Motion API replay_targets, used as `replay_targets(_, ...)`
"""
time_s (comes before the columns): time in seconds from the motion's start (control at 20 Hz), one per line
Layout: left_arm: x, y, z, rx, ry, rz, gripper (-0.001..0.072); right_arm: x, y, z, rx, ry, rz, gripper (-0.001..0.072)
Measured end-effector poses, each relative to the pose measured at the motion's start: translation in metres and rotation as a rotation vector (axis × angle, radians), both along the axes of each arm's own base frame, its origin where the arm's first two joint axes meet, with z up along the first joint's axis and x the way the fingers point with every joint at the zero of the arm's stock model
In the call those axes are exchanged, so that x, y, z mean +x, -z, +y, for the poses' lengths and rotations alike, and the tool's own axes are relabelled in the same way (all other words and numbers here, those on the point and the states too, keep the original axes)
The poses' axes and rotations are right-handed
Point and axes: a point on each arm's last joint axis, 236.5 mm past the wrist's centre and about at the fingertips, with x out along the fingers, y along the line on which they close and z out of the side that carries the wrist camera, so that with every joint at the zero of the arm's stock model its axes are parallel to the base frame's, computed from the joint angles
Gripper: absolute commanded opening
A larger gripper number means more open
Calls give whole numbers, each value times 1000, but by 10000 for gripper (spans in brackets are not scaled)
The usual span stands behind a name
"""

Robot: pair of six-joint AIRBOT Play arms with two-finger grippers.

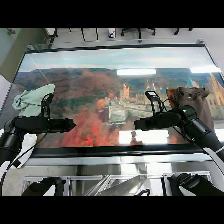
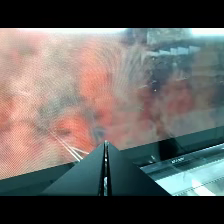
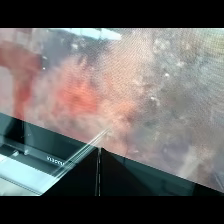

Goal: Fold the shirts.

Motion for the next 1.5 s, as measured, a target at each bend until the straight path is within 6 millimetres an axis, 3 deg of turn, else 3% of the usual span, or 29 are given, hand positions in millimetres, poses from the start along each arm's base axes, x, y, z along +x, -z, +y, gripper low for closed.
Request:
replay_targets(0.65,2,-1,0,0,-4,-7,13,0,0,0,0,0,0,20)
replay_targets(1.05,35,-14,9,10,-70,-138,13,20,3,6,25,32,-53,21)
replay_targets(1.2,76,-40,56,129,-140,-262,14,22,9,9,30,38,-40,20)
replay_targets(1.25,90,-50,79,180,-175,-297,134,24,9,10,35,42,-42,22)
replay_targets(1.3,106,-59,109,241,-220,-329,569,26,8,11,44,48,-48,30)
replay_targets(1.35,119,-64,141,302,-269,-348,692,29,7,14,56,55,-56,65)
replay_targets(1.45,142,-65,201,387,-366,-353,690,34,4,18,85,74,-72,569)
replay_targets(1.5,151,-61,227,418,-404,-340,691,37,2,20,97,82,-81,630)
